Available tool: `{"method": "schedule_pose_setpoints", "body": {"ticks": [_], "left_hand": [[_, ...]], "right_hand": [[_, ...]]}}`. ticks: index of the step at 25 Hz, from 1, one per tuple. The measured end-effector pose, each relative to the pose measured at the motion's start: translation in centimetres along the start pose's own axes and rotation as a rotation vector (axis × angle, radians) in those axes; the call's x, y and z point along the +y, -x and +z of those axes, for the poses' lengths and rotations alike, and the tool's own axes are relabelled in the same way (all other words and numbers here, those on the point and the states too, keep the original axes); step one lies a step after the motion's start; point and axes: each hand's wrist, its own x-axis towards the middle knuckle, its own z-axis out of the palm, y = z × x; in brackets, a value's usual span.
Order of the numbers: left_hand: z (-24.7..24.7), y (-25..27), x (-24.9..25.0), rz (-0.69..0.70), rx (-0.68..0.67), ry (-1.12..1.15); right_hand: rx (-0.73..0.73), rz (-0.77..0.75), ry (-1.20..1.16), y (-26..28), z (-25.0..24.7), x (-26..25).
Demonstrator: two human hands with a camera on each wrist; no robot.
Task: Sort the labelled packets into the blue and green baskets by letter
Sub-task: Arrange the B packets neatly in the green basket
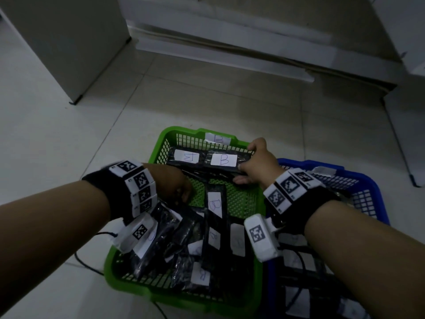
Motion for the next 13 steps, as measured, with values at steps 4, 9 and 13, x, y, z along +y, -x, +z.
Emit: {"method": "schedule_pose_setpoints", "body": {"ticks": [4,9,13], "left_hand": [[-1.5,0.7,-0.3,-0.047,0.148,-0.052],[-5.2,2.3,-1.3,-0.261,0.535,-0.029],[-5.3,1.9,-1.5,-0.336,0.63,-0.138]], "right_hand": [[0.103,-0.25,0.603,-0.4,0.3,1.0],[-0.069,-0.589,0.88,-0.5,0.4,1.0],[-0.148,-0.567,1.008,-0.9,-0.2,0.9]]}}
